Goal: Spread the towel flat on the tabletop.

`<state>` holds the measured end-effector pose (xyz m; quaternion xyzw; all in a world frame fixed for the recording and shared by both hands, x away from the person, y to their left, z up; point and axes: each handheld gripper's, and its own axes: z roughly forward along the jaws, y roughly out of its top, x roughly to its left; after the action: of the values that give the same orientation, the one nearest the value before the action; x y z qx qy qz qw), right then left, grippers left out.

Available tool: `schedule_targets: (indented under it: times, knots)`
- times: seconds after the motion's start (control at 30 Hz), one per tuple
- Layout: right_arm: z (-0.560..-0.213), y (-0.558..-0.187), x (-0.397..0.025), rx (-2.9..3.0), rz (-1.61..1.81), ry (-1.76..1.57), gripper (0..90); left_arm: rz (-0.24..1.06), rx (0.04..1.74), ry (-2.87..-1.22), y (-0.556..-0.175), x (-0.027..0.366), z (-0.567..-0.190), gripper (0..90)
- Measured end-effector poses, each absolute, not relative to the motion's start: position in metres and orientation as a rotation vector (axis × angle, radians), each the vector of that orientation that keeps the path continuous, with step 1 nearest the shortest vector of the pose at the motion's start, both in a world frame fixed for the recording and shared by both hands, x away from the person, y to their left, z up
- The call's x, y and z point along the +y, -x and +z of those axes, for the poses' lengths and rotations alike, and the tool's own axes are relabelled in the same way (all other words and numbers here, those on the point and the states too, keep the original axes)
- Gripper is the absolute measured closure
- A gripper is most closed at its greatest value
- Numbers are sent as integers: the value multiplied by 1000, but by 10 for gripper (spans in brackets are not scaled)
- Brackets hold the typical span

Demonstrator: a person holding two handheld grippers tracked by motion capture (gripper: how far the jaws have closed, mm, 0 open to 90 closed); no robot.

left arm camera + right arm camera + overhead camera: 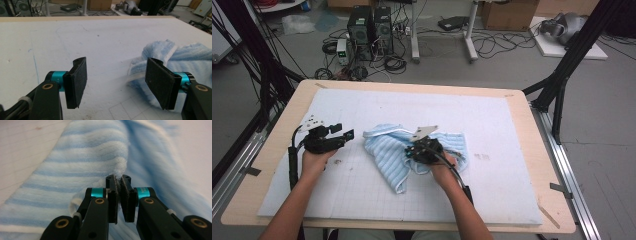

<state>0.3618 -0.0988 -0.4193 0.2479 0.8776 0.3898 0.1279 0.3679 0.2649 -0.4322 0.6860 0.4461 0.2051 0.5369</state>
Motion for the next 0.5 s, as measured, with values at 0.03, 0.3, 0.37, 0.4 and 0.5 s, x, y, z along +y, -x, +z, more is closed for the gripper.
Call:
schedule_targets:
  times: [0.03, 0.3, 0.37, 0.4, 0.5]
  knots:
    - [-416, -362, -108, 2526, 1139, -757, 854, 486, 1062, -1636, -368, 265, -432, 347]
    - [-411, -367, -160, 2355, 1031, -935, 854, 476, 1037, -1661, -368, 257, -433, 357]
    - [-412, -369, -167, 2304, 976, -957, 853, 463, 1025, -1669, -367, 254, -433, 377]
    - [-413, -369, -169, 2289, 945, -969, 853, 455, 1014, -1675, -367, 253, -433, 399]
    - [-416, -372, -176, 2222, 822, -996, 852, 438, 997, -1683, -367, 250, -433, 424]
